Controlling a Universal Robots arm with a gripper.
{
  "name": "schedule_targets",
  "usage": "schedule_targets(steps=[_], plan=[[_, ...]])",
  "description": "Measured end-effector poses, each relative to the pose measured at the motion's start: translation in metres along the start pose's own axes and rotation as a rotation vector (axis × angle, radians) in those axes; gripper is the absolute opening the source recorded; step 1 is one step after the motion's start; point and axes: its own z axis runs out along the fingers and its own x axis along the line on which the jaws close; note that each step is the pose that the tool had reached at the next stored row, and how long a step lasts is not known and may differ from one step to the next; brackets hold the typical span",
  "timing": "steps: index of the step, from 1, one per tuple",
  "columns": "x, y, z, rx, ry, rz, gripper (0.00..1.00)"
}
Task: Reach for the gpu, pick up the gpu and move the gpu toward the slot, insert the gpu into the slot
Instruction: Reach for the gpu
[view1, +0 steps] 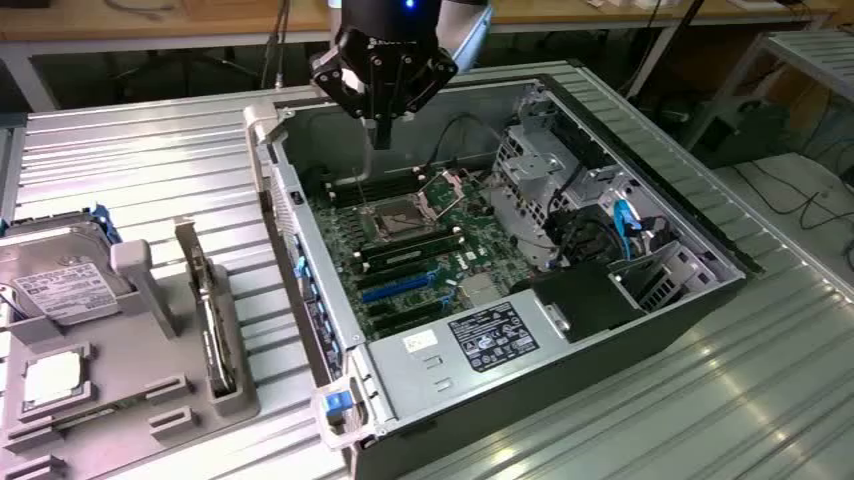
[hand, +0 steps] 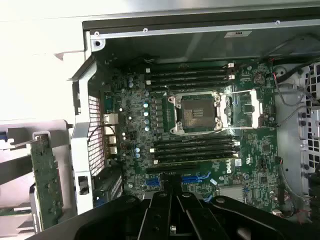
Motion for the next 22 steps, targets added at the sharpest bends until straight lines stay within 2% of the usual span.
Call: schedule_targets(steps=[5, 22], plan=[[0.021, -0.0023, -0.0006, -0.0001, 0.0000, 0.000, 0.11], [0.058, -0.0077, -0.0018, 0.0000, 0.0000, 0.000, 0.11]])
